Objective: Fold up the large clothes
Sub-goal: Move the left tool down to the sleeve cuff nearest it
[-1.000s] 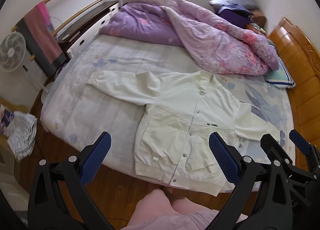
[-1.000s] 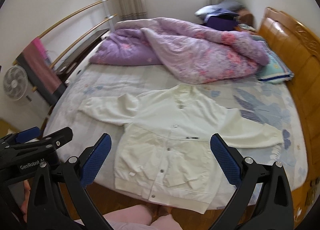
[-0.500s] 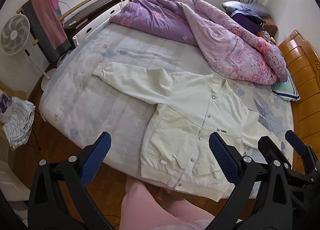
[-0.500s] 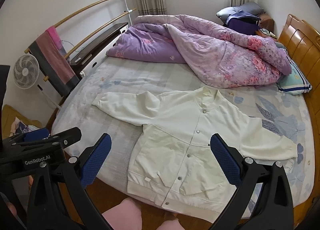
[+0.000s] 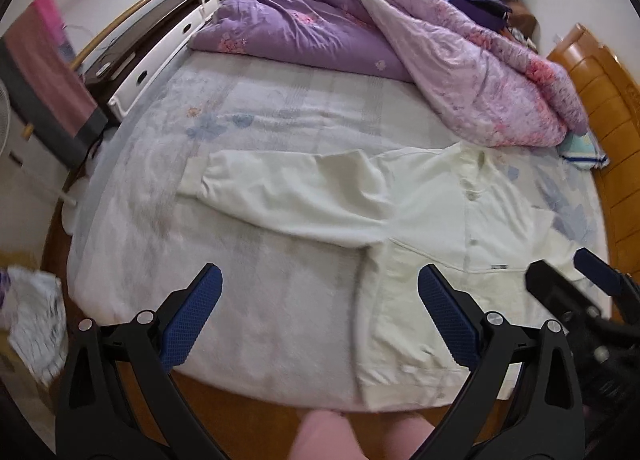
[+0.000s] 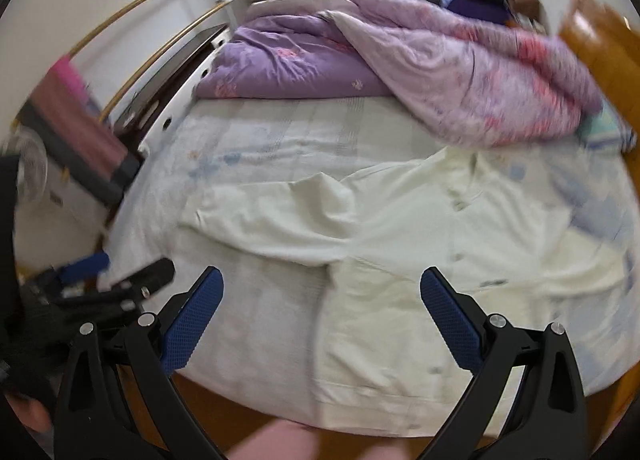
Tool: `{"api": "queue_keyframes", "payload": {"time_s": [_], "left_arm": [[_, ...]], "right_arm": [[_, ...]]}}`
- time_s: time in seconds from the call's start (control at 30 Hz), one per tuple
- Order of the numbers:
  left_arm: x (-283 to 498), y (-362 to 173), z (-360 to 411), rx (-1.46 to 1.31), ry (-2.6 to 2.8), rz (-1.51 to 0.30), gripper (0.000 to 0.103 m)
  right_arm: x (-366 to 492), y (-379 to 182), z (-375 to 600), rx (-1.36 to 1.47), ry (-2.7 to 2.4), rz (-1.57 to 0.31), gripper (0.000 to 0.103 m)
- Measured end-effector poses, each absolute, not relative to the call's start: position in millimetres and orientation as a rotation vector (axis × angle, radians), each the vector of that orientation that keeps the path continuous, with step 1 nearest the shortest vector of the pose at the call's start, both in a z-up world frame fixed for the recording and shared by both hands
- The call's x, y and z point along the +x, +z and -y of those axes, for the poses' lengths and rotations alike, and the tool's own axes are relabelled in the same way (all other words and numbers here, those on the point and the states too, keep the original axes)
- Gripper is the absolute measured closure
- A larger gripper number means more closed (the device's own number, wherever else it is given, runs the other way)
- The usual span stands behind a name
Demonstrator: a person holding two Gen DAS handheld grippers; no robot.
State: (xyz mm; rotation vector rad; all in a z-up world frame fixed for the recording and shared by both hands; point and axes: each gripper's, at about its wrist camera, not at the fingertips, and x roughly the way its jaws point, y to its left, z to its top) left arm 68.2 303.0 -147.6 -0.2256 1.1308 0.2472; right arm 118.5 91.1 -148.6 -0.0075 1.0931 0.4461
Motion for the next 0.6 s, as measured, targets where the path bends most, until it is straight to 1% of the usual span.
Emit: {"api": "queue_keyframes", "payload": {"time_s": [0.03, 0.07, 0.2, 0.37, 0.6], "left_arm": [[77.2, -158.2, -317.2, -0.212, 0.245, -1.139, 0.005], [86.1, -170.3, -331.8, -0.211, 0.241, -1.152, 0.005], [111.0, -215.2, -387.7, -0.326, 0.212, -1.175, 0.005], [139.6, -291.6, -463.3, -0.567, 0.224, -1.205, 0.005], [172.3, -399.5, -543.9, -0.681, 0.4, -1.271, 0.005]], "right_arm": [[125.4, -156.6, -104.5, -0.023, 0.424, -1.098, 0.013], [130.0, -162.9, -114.9, -0.041, 0.404, -1.099, 0.014], [159.5, -197.1, -147.6, -0.029, 0.363, -1.146, 0.014], [193.3, -241.0, -165.3, -0.032, 0.295, -1.201, 0.014], [226.5, -306.5, -167.8, -0.1, 0.182, -1.309, 0.014]]}}
